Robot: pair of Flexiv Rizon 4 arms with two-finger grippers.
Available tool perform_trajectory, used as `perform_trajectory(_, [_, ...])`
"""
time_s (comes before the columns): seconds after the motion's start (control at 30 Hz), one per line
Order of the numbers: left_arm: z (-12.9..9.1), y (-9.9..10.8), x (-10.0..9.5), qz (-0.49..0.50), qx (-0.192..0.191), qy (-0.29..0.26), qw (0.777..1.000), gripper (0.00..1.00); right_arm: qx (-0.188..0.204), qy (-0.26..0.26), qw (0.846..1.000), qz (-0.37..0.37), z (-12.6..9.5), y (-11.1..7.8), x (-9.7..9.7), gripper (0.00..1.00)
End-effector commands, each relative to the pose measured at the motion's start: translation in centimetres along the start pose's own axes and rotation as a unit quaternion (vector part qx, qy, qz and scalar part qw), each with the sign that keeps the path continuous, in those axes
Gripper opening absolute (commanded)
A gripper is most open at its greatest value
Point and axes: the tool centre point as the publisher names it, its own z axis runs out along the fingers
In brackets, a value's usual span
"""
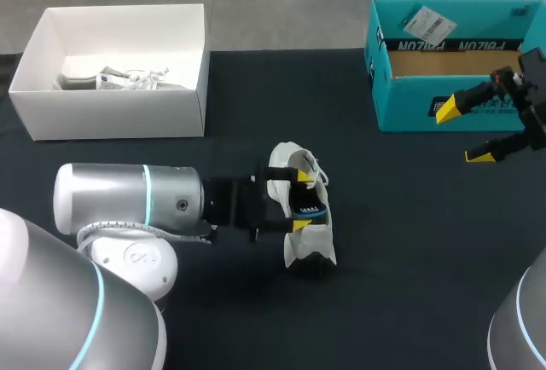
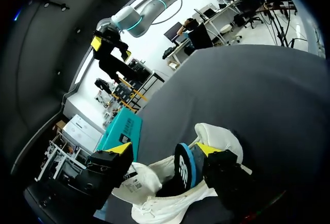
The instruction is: Take the shoe out of the shoebox, open the shoe tongue, remove and reinsert the insole, then place the shoe into the shoebox
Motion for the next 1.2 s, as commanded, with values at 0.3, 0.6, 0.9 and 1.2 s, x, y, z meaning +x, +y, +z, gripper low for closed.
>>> perform_trajectory(0.3, [-1.1, -0.7, -0.5, 0.026, 0.015, 0.025, 0.999, 0.17, -0.001, -0.001, 1.000, 0.001, 0.1, -0.1, 0.0, 1.00])
perform_trajectory(0.6, [-2.1, -1.2, -2.0, 0.107, 0.043, 0.127, 0.985, 0.00, -0.001, -0.001, 1.000, 0.001, 0.1, -0.1, 0.0, 1.00])
perform_trajectory(0.9, [-2.4, -1.3, -2.0, 0.176, 0.049, 0.250, 0.951, 0.00, -0.001, -0.001, 1.000, 0.001, 0.1, -0.1, 0.0, 1.00])
perform_trajectory(1.2, [-3.1, -1.4, -2.1, 0.219, 0.032, 0.371, 0.902, 0.00, -0.001, -0.001, 1.000, 0.001, 0.1, -0.1, 0.0, 1.00])
